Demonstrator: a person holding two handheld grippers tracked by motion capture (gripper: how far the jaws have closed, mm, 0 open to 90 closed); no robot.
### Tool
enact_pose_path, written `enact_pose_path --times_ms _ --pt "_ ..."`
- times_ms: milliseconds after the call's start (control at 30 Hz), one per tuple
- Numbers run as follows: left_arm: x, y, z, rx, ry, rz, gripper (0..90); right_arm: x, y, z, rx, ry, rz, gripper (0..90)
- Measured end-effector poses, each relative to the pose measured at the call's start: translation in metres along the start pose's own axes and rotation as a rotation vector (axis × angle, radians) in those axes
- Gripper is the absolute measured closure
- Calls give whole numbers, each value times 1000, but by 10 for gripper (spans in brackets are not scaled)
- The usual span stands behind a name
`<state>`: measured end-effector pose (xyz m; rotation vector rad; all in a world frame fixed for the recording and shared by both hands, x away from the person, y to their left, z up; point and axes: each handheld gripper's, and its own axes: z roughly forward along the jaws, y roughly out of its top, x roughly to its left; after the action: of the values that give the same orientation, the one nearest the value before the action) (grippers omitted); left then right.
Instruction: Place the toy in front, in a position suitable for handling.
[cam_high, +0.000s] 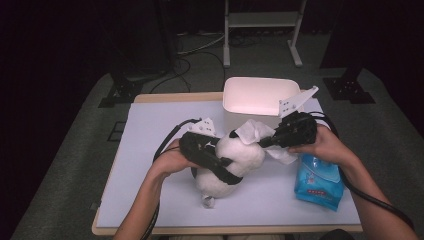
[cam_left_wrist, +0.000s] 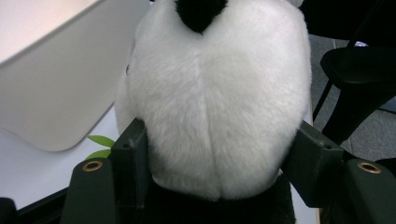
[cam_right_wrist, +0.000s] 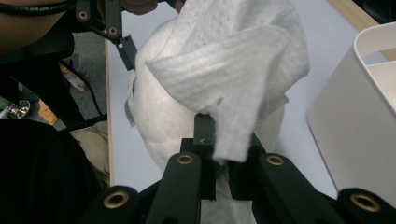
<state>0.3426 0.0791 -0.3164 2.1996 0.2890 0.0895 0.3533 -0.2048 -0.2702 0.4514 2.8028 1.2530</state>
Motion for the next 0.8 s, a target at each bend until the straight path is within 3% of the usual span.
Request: enact_pose_path --times_ms 167,400,633,800 --pt "-3 6 10 17 -16 30 325 2 7 -9 -26 6 -10 831" --pt "-5 12 21 52 -16 33 310 9 19 1 30 -10 -51 830" --pt "-5 9 30 56 -23 14 195 3 4 6 50 -4 -13 831" --pt "-6 9 29 78 0 20 168 -1 -9 4 64 -18 15 832"
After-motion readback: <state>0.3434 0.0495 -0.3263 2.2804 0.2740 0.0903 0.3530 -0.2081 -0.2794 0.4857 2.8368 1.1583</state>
